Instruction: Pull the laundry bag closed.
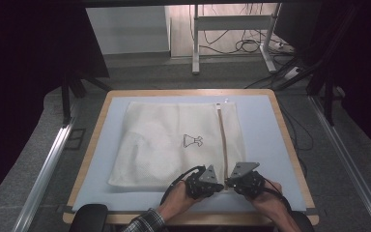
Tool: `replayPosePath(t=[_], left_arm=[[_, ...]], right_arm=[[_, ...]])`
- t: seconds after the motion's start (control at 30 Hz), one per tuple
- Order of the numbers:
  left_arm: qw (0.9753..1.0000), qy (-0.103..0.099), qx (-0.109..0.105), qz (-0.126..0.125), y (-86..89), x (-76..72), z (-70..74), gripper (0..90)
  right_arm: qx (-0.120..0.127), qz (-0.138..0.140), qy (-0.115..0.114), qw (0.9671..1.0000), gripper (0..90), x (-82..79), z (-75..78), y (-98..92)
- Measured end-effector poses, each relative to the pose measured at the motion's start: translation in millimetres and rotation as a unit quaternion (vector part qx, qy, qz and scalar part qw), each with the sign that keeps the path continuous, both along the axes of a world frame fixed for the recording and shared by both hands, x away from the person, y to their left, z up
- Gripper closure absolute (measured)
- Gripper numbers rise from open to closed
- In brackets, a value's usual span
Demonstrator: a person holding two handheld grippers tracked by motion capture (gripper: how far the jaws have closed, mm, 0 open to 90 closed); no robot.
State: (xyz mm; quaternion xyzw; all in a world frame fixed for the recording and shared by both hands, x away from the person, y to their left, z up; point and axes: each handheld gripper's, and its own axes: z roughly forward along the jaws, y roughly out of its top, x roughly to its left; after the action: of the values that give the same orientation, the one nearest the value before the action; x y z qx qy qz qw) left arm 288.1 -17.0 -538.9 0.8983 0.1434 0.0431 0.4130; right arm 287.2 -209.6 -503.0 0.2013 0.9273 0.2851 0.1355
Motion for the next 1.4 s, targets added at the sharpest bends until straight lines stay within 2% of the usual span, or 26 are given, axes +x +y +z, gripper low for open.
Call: replayPosePath(t=[0.47, 0.83, 1.13, 1.17, 1.4], left_arm=[[1.0000, 0.006, -0.002, -0.001, 0.7, 0.7, -0.1, 90.0], [1.0000, 0.007, -0.001, -0.002, 1.2, 1.6, -0.2, 90.0], [0.9999, 0.011, -0.011, 0.003, 0.2, 0.5, -1.0, 90.0], [1.0000, 0.007, -0.002, -0.003, 1.3, 1.6, -0.2, 90.0], [1.0000, 0.001, 0.004, -0.005, 1.5, 1.0, 0.2, 90.0]], right_arm=[[0.003, -0.012, -0.015, 0.9998, 86.9, 13.7, 1.8, -0.8], [0.009, -0.023, -0.017, 0.9996, 86.8, 23.4, 3.1, -1.6], [0.011, -0.032, -0.018, 0.9993, 86.8, 32.4, 2.9, -1.4], [0.012, -0.032, -0.015, 0.9993, 86.8, 33.4, 3.2, -1.5], [0.014, -0.040, -0.014, 0.9990, 86.7, 40.2, 3.4, -0.9]])
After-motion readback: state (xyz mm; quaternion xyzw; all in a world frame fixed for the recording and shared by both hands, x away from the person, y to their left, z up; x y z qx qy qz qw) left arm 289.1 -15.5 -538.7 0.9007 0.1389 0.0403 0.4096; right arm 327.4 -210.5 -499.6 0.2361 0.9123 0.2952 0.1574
